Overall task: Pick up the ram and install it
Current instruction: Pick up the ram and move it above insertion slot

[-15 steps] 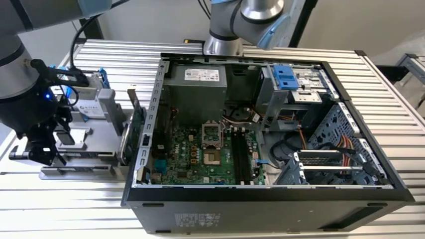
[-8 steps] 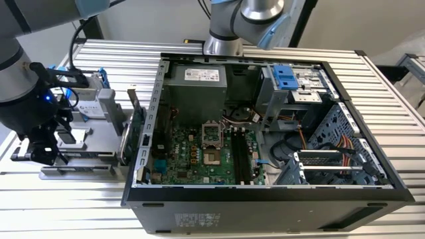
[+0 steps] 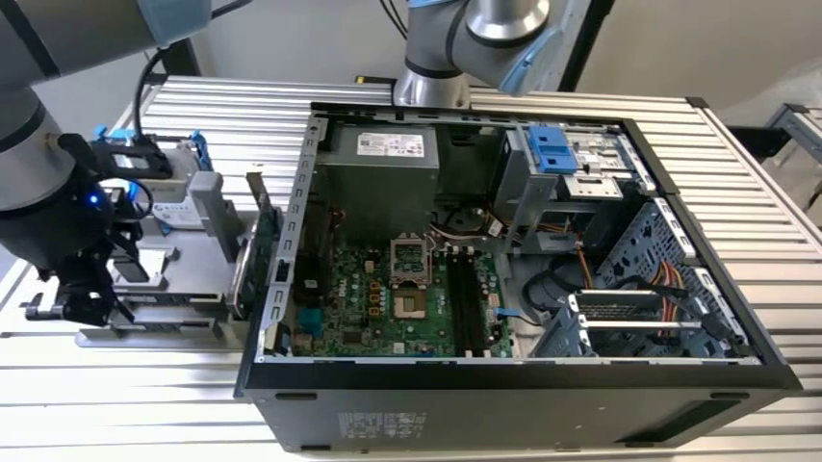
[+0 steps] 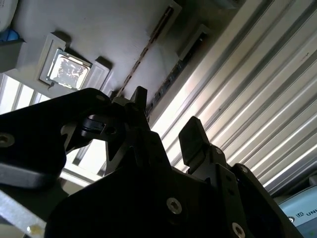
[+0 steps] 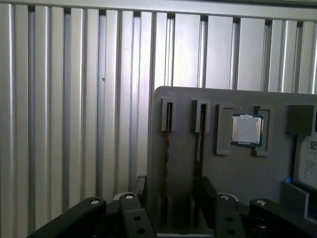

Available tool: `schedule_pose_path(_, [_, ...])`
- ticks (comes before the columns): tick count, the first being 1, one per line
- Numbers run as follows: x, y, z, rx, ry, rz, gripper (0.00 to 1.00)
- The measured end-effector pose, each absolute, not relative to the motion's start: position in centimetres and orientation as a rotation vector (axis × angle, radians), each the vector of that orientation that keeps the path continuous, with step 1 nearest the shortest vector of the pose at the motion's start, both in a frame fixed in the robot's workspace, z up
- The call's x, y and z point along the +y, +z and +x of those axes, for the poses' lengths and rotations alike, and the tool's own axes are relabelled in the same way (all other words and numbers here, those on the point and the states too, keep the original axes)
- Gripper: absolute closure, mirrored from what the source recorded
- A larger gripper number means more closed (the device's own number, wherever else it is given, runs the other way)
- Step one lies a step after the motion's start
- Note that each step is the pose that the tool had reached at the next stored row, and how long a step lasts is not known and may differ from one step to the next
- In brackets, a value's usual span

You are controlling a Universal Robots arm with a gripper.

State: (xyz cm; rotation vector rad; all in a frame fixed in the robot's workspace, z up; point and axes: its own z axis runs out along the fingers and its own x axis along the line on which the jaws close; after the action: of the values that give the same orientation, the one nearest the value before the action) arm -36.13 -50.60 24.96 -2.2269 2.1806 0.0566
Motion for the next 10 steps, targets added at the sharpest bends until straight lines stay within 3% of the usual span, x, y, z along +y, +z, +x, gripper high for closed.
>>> schedule_pose_path(10, [-50.6,23.3,-36.1,2.180,0.057,-2.227,0.00])
